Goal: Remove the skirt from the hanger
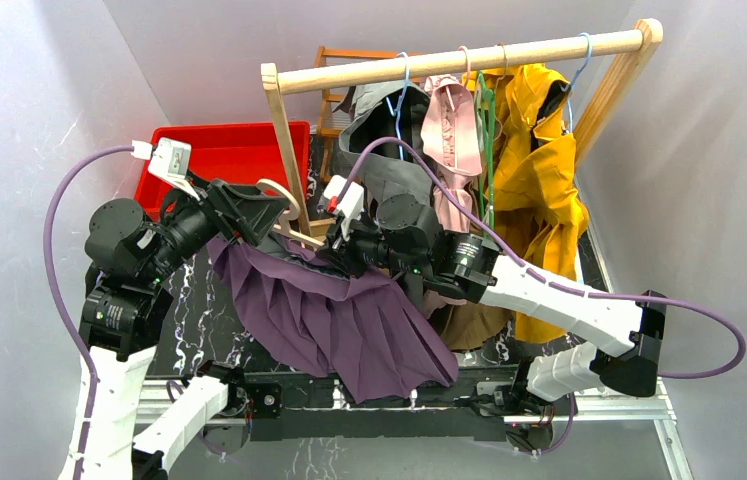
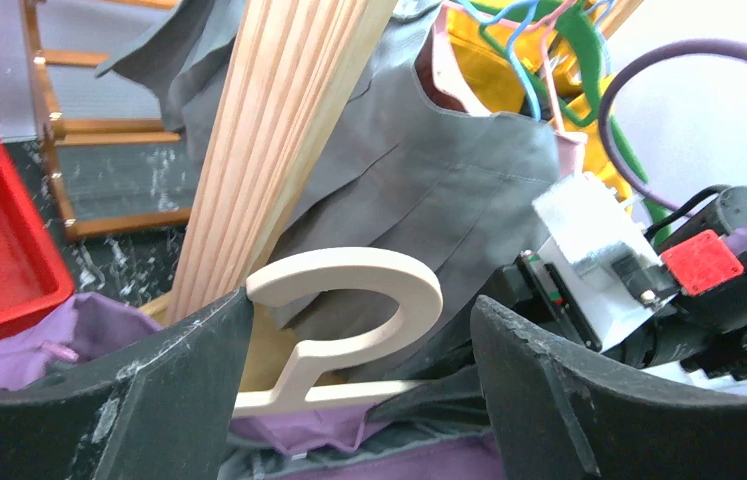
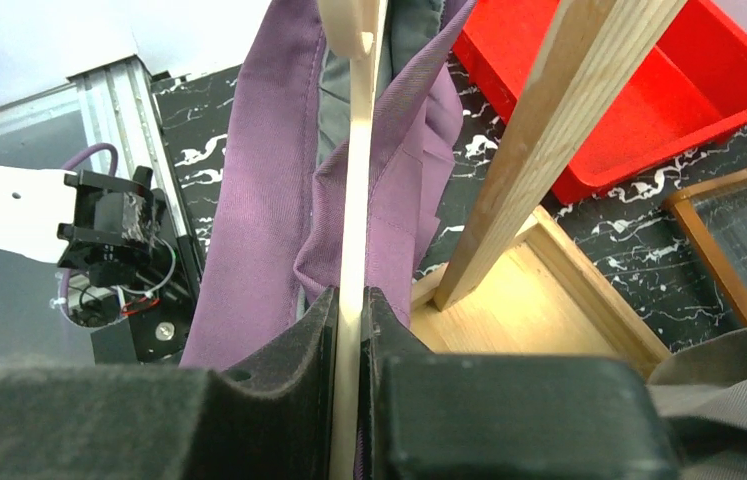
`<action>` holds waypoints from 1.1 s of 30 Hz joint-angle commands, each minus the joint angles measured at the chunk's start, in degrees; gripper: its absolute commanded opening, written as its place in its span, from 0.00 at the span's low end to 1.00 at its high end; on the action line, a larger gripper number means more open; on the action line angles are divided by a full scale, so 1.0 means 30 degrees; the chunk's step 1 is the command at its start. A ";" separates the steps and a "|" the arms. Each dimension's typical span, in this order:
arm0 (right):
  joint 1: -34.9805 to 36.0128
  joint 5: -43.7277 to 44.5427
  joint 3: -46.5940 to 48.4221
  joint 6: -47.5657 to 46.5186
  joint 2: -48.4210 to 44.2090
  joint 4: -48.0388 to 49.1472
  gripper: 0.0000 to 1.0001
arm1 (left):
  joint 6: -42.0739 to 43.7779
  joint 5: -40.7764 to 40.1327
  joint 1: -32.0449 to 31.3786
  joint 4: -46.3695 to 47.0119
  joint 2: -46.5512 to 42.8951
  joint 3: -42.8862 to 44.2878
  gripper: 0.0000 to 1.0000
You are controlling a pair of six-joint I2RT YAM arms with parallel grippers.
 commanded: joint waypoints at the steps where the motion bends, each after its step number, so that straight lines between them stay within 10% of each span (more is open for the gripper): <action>1: -0.0103 -0.0380 0.1893 -0.0165 -0.0319 0.4417 0.00 | -0.2329 0.2864 -0.0127 0.2513 0.0383 0.0173 0.78; 12: -0.0110 -0.0090 0.1975 0.0380 -0.0022 0.5282 0.00 | -0.5220 0.2697 -0.0126 0.3856 0.1205 -0.0468 0.68; 18: -0.0127 0.0999 0.2386 0.0405 0.0309 0.5199 0.00 | -0.4516 0.1707 -0.0125 0.2435 0.0300 -0.0621 0.84; 24: -0.0112 0.0156 0.2075 0.0389 0.0537 0.5009 0.00 | -0.4731 0.2042 -0.0113 0.3119 0.0638 -0.0137 0.61; 33: -0.0102 -0.1639 0.2474 0.0591 0.1045 0.5189 0.00 | -0.5422 0.1566 -0.0117 0.3235 0.1645 -0.0018 0.57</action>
